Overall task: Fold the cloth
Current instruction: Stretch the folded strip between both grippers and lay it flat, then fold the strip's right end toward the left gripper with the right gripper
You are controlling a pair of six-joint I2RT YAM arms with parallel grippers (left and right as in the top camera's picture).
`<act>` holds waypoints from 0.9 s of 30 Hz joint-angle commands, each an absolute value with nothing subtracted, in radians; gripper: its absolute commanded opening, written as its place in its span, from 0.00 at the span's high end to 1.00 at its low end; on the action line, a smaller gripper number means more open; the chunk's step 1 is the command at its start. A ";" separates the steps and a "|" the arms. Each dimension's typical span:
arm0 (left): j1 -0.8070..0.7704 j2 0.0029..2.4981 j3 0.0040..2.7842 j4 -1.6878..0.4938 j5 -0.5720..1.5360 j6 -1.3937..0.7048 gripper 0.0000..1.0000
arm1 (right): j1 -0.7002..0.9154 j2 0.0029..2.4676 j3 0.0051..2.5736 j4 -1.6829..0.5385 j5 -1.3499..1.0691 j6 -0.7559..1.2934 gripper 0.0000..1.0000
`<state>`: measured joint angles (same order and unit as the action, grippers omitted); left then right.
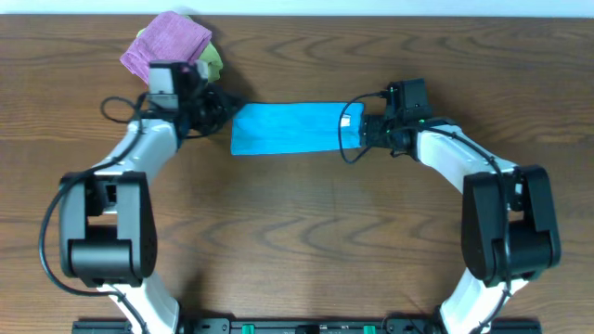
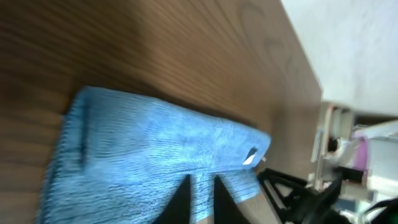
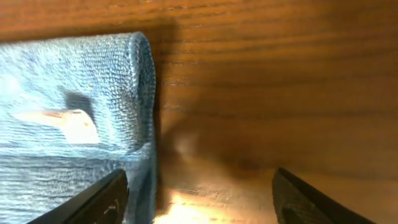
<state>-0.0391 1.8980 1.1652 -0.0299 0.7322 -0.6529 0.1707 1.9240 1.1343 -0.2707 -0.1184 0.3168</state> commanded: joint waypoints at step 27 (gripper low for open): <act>-0.151 2.034 1.181 -0.094 0.318 -0.535 0.94 | 0.113 1.953 1.148 -0.138 -0.458 0.588 0.21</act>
